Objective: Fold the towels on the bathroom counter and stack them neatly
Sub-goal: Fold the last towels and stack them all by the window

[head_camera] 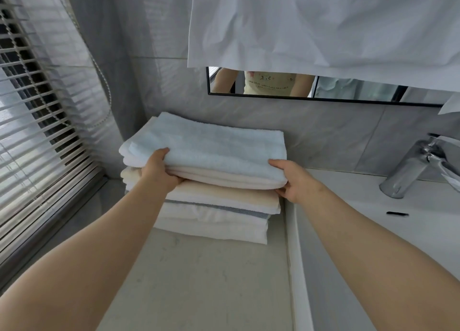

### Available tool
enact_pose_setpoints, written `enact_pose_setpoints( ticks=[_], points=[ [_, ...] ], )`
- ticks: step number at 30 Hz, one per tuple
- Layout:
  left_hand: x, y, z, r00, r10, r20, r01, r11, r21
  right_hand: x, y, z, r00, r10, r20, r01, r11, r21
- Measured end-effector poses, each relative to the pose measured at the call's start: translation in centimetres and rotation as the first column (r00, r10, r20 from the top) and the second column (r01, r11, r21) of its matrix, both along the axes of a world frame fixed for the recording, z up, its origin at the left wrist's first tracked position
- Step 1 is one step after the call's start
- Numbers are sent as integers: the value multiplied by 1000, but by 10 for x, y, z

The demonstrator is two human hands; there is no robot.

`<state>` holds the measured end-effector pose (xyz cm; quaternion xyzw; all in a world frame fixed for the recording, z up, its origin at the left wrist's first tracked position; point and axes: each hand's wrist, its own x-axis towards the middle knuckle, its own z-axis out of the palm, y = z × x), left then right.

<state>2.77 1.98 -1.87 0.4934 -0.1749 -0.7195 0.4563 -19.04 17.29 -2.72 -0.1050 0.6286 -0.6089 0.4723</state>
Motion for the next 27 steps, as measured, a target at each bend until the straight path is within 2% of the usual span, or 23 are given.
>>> enact_pose_setpoints(
  ticks=[5,10,16,22,27],
  points=[
    [-2,0,-5,993,53,105,-57,998,29,3,11,-9,998,57,-27,-55,996,71],
    [-5,3,-6,985,136,104,-134,991,-28,-1,14,-6,996,84,-38,-80,992,98],
    [0,7,-6,986,87,140,-88,996,-2,-1,14,-10,995,99,4,-99,985,139],
    [3,14,-6,959,82,271,-76,997,-33,2,21,-3,991,128,-37,-116,964,238],
    [-2,33,0,902,184,390,-188,982,-28,7,33,-4,988,143,-59,-120,948,295]
  ],
)
